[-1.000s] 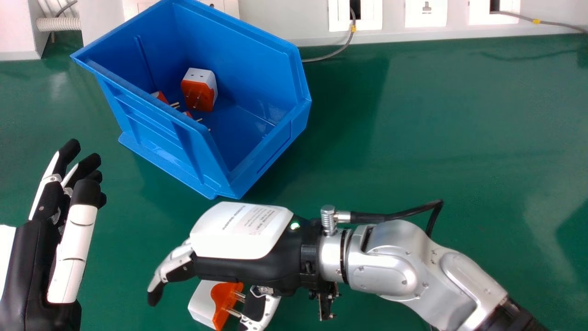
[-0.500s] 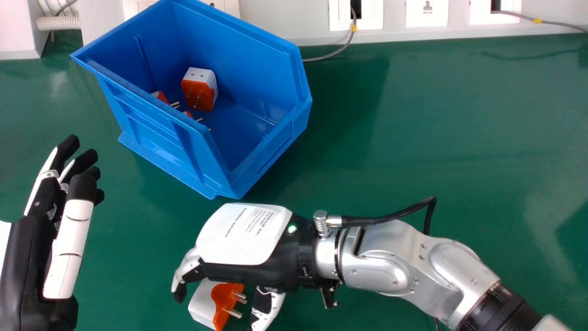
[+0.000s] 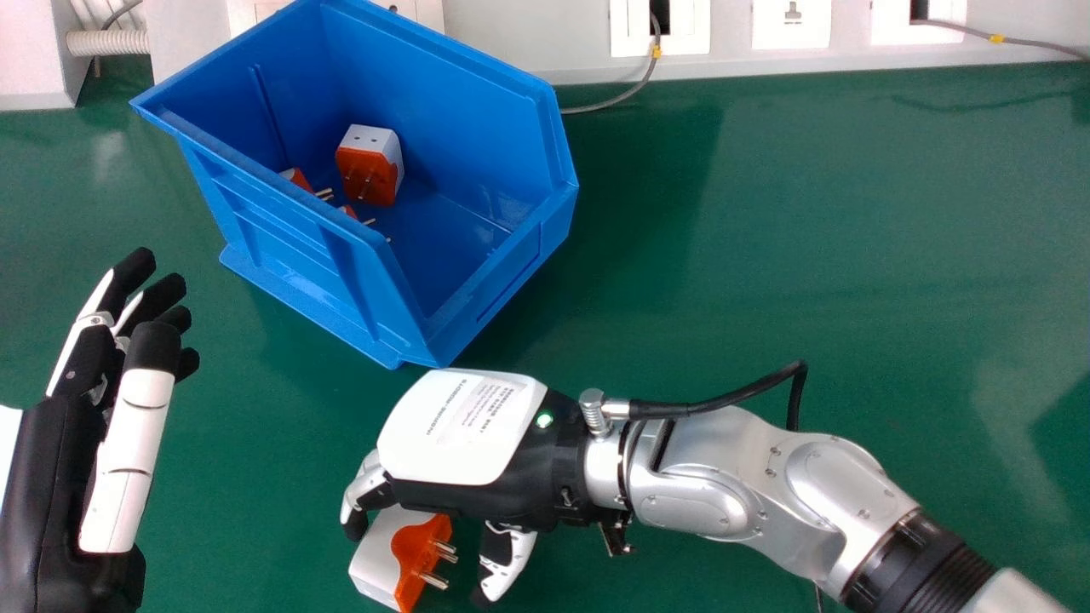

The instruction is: Pick all objects and put in blue box

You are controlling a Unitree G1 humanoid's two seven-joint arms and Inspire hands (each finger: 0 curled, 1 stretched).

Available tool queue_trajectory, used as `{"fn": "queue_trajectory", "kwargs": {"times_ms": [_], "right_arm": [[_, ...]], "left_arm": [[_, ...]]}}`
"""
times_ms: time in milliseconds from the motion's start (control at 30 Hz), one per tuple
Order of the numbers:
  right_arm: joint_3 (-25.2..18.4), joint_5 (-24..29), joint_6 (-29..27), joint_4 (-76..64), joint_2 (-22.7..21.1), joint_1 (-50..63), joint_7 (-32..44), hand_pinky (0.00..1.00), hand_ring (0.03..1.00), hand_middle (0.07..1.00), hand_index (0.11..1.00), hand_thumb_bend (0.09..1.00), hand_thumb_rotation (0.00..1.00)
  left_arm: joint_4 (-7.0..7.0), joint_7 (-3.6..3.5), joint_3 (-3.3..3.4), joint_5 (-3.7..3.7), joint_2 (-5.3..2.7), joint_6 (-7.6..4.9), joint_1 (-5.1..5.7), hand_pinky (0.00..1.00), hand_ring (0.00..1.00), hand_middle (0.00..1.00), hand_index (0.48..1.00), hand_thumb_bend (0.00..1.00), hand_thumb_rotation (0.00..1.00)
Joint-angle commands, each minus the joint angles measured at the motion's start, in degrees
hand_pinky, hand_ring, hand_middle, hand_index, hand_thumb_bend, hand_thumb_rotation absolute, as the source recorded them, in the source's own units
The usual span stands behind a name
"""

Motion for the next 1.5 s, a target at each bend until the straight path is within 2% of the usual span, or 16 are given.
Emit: {"fn": "queue_trajectory", "kwargs": {"times_ms": [0,133,233,433,467,500,533,567,667,800,933,1033,1267,1467], "right_arm": [[0.25,-0.32,-0.25,-0.54,0.57,-2.21,-1.41,0.60,0.747,0.777,0.722,0.509,0.01],[0.69,-0.45,-0.10,0.71,0.97,-2.31,-1.64,0.60,0.746,0.777,0.721,0.531,0.00],[1.07,-0.66,-0.02,1.51,1.22,-2.34,-2.23,0.60,0.746,0.778,0.720,0.544,0.00],[1.82,-1.54,-0.03,3.18,1.91,-2.84,-3.42,0.60,0.744,0.778,0.719,0.540,0.00],[1.96,-1.51,0.09,3.58,2.18,-3.02,-3.27,0.60,0.745,0.778,0.720,0.539,0.00],[2.11,-1.52,0.07,3.79,2.32,-3.14,-3.26,0.60,0.745,0.779,0.720,0.538,0.00],[2.23,-1.54,0.01,4.00,2.42,-3.26,-3.33,0.60,0.745,0.779,0.720,0.538,0.00],[2.34,-1.56,-0.09,4.25,2.52,-3.39,-3.43,0.60,0.745,0.779,0.720,0.538,0.00],[2.63,-1.65,-0.21,5.25,3.02,-3.65,-3.89,0.60,0.746,0.780,0.720,0.534,0.00],[3.22,-2.33,0.15,6.11,3.52,-3.88,-4.90,0.60,0.745,0.781,0.721,0.525,0.00],[4.03,-3.74,1.26,6.91,4.19,-4.12,-6.61,0.60,0.744,0.781,0.722,0.520,0.00],[4.65,-5.22,1.96,6.91,4.20,-4.09,-8.16,0.61,0.743,0.778,0.721,0.525,0.00],[6.58,-9.24,4.30,7.87,4.41,-3.98,-12.81,0.60,0.738,0.771,0.712,0.556,0.00],[7.67,-10.02,5.67,8.40,4.64,-3.41,-14.87,0.59,0.725,0.760,0.699,0.590,0.00]], "left_arm": [[-2.16,-0.11,0.51,-0.49,0.41,-0.15,0.44,0.84,0.88,0.89,0.909,0.76,0.88],[-2.49,-0.18,0.39,-0.39,0.36,-0.19,0.57,0.84,0.88,0.89,0.909,0.75,0.88],[-2.01,-0.27,0.34,-0.46,0.32,-0.50,0.33,0.84,0.88,0.89,0.908,0.75,0.88],[-2.25,-0.26,0.35,-0.86,0.24,-0.20,0.16,0.84,0.88,0.89,0.908,0.76,0.88],[1.29,0.30,-0.44,0.35,0.05,-1.03,-2.25,0.84,0.88,0.89,0.908,0.76,0.88],[2.78,0.55,-0.84,0.86,-0.09,-1.50,-3.18,0.84,0.88,0.89,0.908,0.76,0.88],[3.34,0.62,-0.99,1.04,-0.16,-1.78,-3.47,0.84,0.88,0.89,0.908,0.76,0.88],[2.99,0.55,-0.94,0.88,-0.19,-1.87,-3.14,0.84,0.88,0.89,0.908,0.76,0.88],[0.03,0.27,-0.47,0.01,-0.30,-1.14,-1.23,0.84,0.89,0.90,0.913,0.72,0.85],[-2.17,0.35,-0.49,-0.15,-0.52,-0.05,-0.12,0.84,0.89,0.90,0.913,0.70,0.84],[-3.53,0.44,-0.48,-0.04,-0.46,0.95,0.48,0.84,0.89,0.90,0.911,0.72,0.84],[-3.94,0.46,-0.50,0.21,-0.50,1.24,0.68,0.84,0.89,0.89,0.909,0.74,0.85],[-3.94,0.49,-0.57,0.54,-0.42,1.46,0.53,0.84,0.88,0.89,0.908,0.77,0.86],[-3.97,0.46,-0.72,0.80,-0.45,1.41,0.71,0.84,0.88,0.89,0.907,0.78,0.87]]}}
